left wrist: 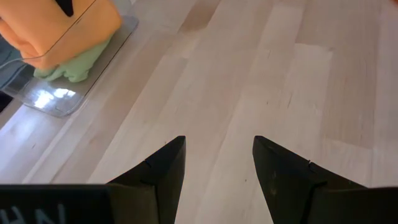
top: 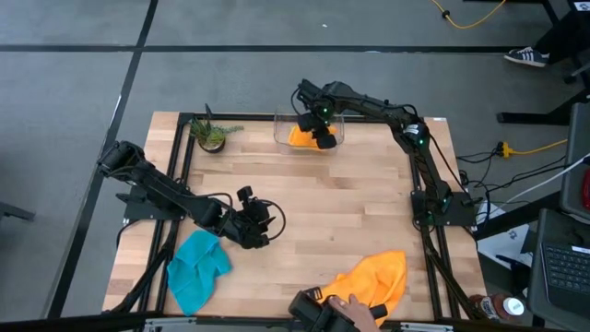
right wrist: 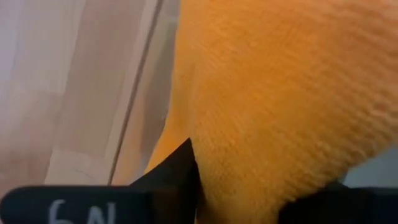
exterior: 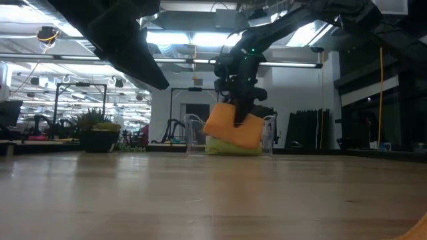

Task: Fold microfiber towels
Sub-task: Put the top orange microfiber cloth into the transparent bin, then fold the blue microfiber cloth

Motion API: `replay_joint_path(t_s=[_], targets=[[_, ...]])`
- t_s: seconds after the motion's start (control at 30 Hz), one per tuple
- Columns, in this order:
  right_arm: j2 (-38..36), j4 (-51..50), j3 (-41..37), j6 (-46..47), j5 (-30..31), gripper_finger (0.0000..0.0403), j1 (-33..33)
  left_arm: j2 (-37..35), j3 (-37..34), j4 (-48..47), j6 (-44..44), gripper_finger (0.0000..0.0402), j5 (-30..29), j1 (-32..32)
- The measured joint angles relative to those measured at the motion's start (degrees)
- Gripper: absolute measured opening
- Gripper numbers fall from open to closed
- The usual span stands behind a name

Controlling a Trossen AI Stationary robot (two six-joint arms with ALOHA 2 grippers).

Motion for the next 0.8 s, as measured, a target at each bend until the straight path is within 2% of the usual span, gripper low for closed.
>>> replay_joint_path(t_s=[0.27,0.43,0.53,0.7,0.8], targets=[[0.0,3.0,0.0,0.4,0.04,0.0203,0.0,0.0,0.0,-0.02,0.0,0.0183,0.0,0.0],[0.0,7.92,0.0,-0.02,1.9,0.023,0.0,0.0,0.0,-0.11,0.42,0.0183,0.0,0.0],[0.0,13.07,0.0,1.31,7.93,0.0233,0.33,0.0,0.0,-0.11,0.44,0.0183,0.0,0.0],[-0.04,20.16,0.08,4.71,23.08,0.0233,1.48,0.0,0.0,-0.11,0.44,0.0183,0.0,0.0],[-0.11,18.1,0.11,8.04,25.06,0.0233,2.26,0.0,0.0,-0.11,0.44,0.0183,0.0,0.0]])
